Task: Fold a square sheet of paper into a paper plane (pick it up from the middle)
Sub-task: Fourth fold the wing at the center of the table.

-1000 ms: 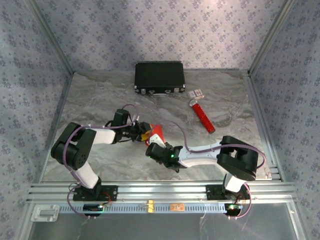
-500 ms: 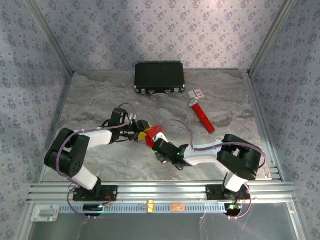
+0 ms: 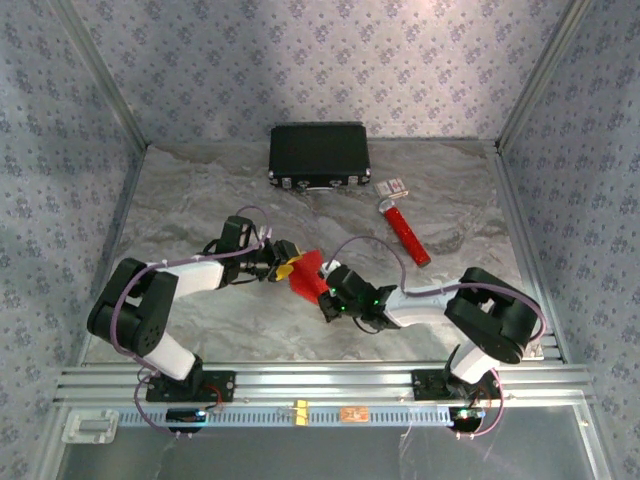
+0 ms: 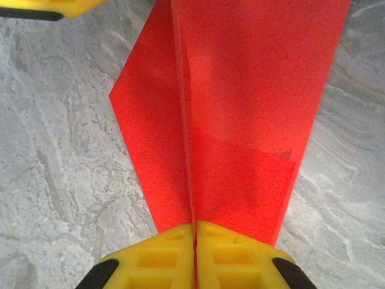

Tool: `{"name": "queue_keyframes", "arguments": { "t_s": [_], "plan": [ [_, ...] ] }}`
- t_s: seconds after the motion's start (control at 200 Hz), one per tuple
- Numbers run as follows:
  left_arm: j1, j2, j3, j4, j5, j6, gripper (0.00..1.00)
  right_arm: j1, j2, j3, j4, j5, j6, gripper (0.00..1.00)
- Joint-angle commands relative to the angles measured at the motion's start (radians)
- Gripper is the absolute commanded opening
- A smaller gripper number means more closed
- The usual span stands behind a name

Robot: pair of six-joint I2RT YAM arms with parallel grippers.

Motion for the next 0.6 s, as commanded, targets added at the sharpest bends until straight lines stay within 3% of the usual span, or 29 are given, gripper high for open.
{"name": "queue_keyframes", "arguments": {
  "t_s": [0.0,0.26,0.595],
  "plan": [
    [0.005,-0.03,-0.02,-0.01,-0.013,0.011,0.44,-0.031,-0.009,-0.031,0.099,-0.142,0.041,0.09],
    [-0.002,-0.013,-0.033,0.008,0.013,0.019,0.19,-0.097,0.037,-0.061,0.231,-0.288,0.123,0.08],
    [-0.043,0.071,-0.038,0.055,0.029,0.011,0.12,-0.142,0.101,-0.115,0.406,-0.36,0.232,0.07]
  ]
}}
